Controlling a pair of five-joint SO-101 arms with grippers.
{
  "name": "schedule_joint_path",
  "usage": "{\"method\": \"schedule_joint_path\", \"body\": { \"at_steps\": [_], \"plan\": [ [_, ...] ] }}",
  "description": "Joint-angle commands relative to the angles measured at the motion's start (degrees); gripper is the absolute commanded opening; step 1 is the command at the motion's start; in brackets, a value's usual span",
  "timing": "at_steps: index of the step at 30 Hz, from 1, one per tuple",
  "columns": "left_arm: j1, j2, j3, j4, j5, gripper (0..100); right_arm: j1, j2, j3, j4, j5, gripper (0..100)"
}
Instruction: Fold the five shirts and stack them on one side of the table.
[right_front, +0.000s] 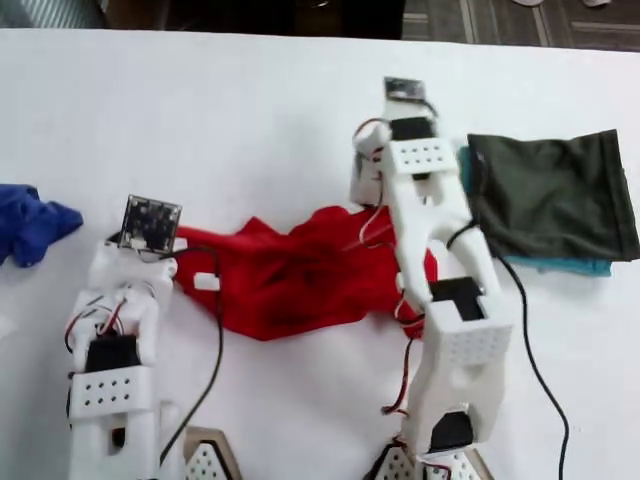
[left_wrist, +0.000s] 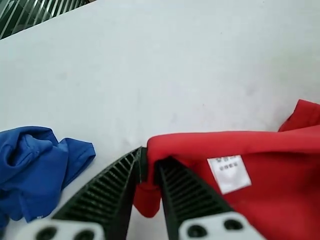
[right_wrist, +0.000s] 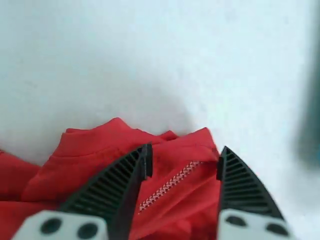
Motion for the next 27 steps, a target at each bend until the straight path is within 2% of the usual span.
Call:
{"method": "schedule_joint_path", "body": {
  "at_steps": [1, 11, 15, 22, 27],
  "plan": [
    [-0.09, -1.05, -0.22, -1.14, -0.18, 3, -0.84, 0.04, -2.64, 2.15, -2.2, 21.2],
    [-0.09, -1.05, -0.22, -1.23, -0.18, 3, -0.4, 0.04, -10.99, 18.33, -1.23, 21.1],
    [-0.09, -1.14, -0.22, -1.23, -0.18, 3, -0.31, 0.04, -11.16, 18.42, 4.4, 21.1],
    [-0.09, -1.14, -0.22, -1.23, -0.18, 3, -0.48, 1.98, -11.16, 15.96, 2.55, 21.2],
    [-0.26, -1.14, -0.22, -1.23, -0.18, 3, -0.31, 4.79, -10.99, 10.42, 15.47, 21.2]
  ]
}}
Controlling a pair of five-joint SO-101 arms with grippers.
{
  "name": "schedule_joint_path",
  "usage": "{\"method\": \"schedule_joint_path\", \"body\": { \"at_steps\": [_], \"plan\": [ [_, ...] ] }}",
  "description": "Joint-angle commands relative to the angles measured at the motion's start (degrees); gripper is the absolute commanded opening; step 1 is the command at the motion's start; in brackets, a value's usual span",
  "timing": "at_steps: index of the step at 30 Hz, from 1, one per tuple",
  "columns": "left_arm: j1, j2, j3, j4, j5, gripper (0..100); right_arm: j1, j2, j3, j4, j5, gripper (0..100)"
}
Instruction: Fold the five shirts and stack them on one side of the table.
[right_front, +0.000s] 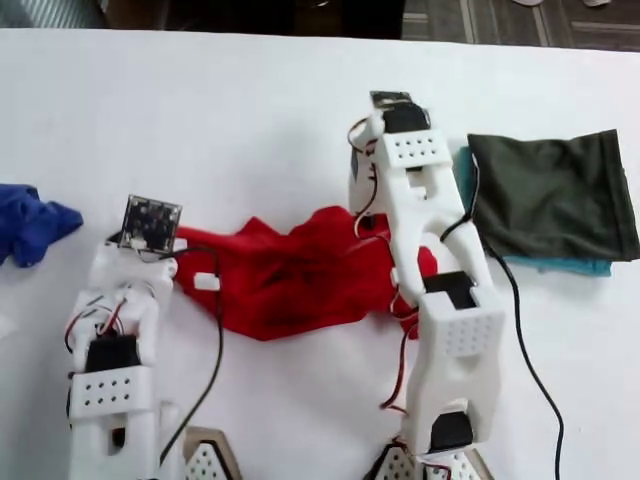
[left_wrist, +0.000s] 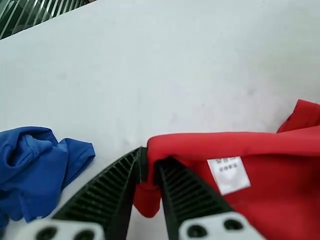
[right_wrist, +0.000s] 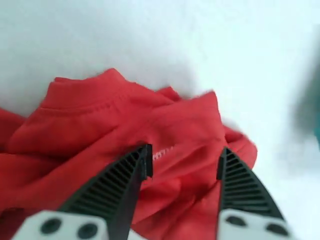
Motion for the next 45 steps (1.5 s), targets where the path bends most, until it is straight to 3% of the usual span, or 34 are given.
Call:
{"method": "schedule_joint_path", "body": {
  "at_steps": [1, 5, 14, 18, 29, 32, 35, 45],
  "plan": [
    [-0.35, -1.14, -0.22, -1.23, -0.26, 3, -0.13, 0.84, -2.29, -3.03, 9.23, 21.2],
    [-0.35, -1.14, -0.22, -1.23, -0.26, 3, 0.75, 3.03, -2.37, -3.56, 15.65, 21.2],
    [-0.26, -1.14, -0.31, -1.23, -0.26, 3, 8.13, 3.82, -2.29, -3.82, 17.32, 21.1],
    [-0.26, -1.14, -0.31, -1.23, -0.26, 3, 5.93, 3.82, -2.29, -2.51, 21.98, 21.1],
    [-0.35, -1.14, -0.22, -1.23, -0.44, 3, 2.33, 4.35, -2.29, -5.23, 22.68, 21.1],
    [-0.35, -1.14, -0.22, -1.23, -0.44, 3, 2.33, 4.35, -2.29, -5.32, 22.68, 15.5],
    [-0.35, -1.14, -0.22, -1.23, -0.44, 3, 2.24, 4.35, -2.29, -6.11, 22.68, 1.8],
    [-0.26, -1.14, -0.22, -1.23, -0.44, 3, 5.32, 2.42, -3.6, -7.78, 22.68, 2.2]
  ]
}}
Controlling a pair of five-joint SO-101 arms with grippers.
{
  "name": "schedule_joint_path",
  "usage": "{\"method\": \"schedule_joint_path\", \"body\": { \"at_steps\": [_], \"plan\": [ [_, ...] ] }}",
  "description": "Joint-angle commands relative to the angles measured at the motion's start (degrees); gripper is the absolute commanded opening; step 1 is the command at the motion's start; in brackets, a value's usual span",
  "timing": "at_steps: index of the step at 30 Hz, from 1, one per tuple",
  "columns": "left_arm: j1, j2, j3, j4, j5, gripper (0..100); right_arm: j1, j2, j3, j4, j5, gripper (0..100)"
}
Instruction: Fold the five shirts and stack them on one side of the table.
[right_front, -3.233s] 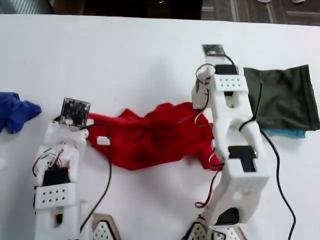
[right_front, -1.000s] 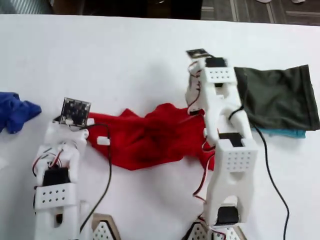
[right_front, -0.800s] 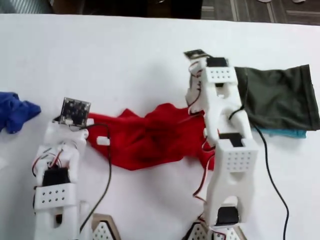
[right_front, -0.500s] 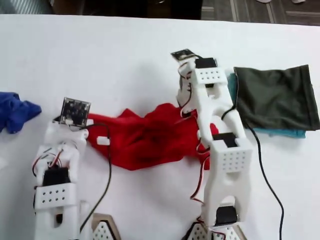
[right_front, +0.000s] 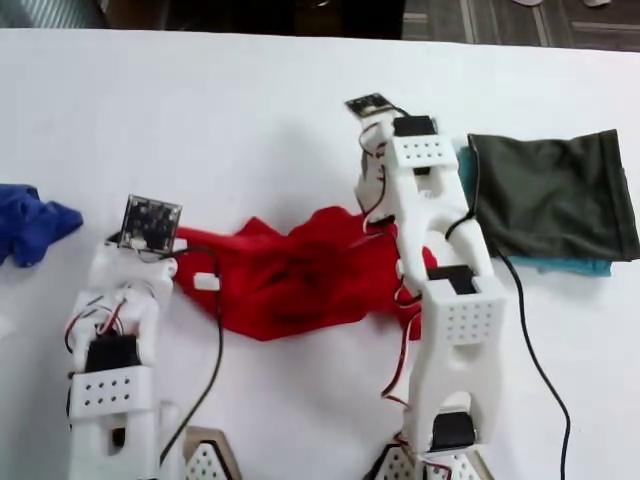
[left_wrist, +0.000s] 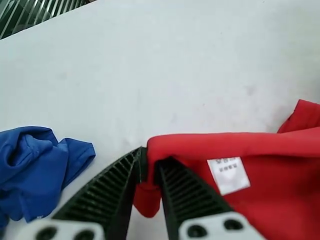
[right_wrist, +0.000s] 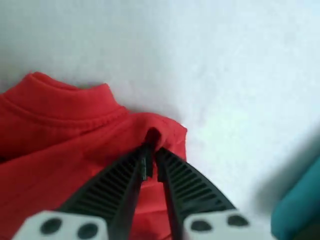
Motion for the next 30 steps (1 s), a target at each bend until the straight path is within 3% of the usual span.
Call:
{"method": "schedule_joint_path", "body": {
  "at_steps": [1, 8, 15, 30],
  "plan": [
    [-0.26, -1.14, -0.22, -1.23, -0.44, 3, 2.07, -2.51, -3.52, -0.48, 0.53, 2.2],
    [-0.26, -1.14, -0.22, -1.23, -0.44, 3, 1.54, -1.19, -3.6, 1.89, 0.53, 2.9],
    [-0.26, -1.14, -0.22, -1.23, -0.53, 3, 0.57, 1.36, -3.78, 0.57, 0.53, 24.1],
    [-0.26, -1.14, -0.31, -1.23, -0.53, 3, -4.0, 0.75, -3.87, -1.36, 0.53, 19.9]
  ]
}}
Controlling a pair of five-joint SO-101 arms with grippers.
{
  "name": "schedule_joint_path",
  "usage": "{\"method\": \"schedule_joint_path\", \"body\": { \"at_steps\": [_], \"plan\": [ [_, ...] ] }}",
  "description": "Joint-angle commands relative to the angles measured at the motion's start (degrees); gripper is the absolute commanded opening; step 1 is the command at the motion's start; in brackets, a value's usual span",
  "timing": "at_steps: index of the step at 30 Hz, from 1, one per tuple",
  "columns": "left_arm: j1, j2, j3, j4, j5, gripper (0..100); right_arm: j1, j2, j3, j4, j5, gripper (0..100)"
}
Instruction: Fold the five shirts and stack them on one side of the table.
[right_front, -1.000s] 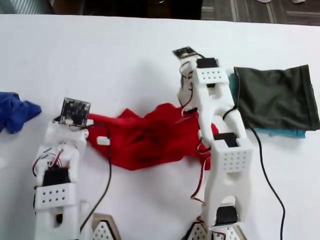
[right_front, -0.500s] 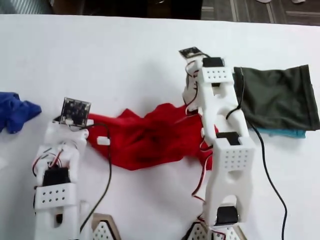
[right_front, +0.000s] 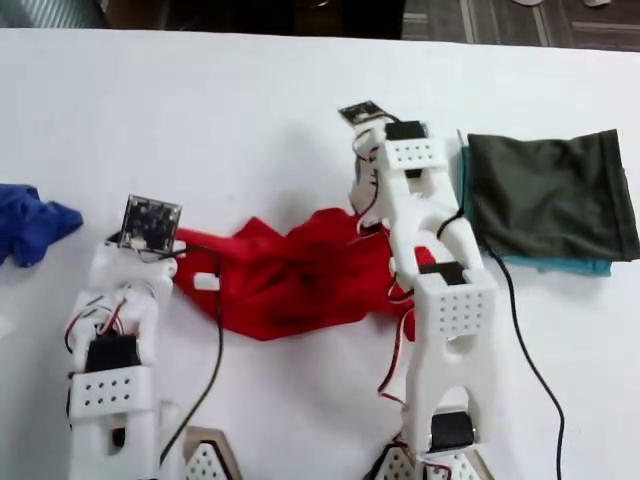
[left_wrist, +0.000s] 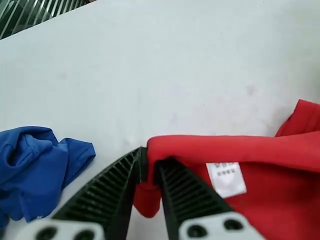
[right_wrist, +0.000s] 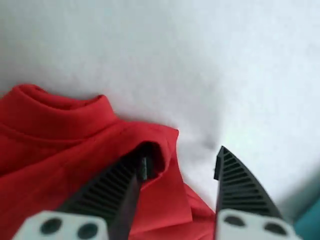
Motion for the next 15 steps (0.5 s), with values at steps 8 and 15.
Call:
{"method": "schedule_joint_path", "body": {
  "at_steps": [8, 15],
  "plan": [
    [-0.26, -1.14, -0.4, -1.23, -0.53, 3, -1.45, -8.66, -2.11, 0.13, -0.18, 19.8],
    [-0.26, -1.14, -0.48, -1.23, -0.53, 3, -1.98, -7.87, -1.67, 0.13, -0.09, 19.8]
  ]
}}
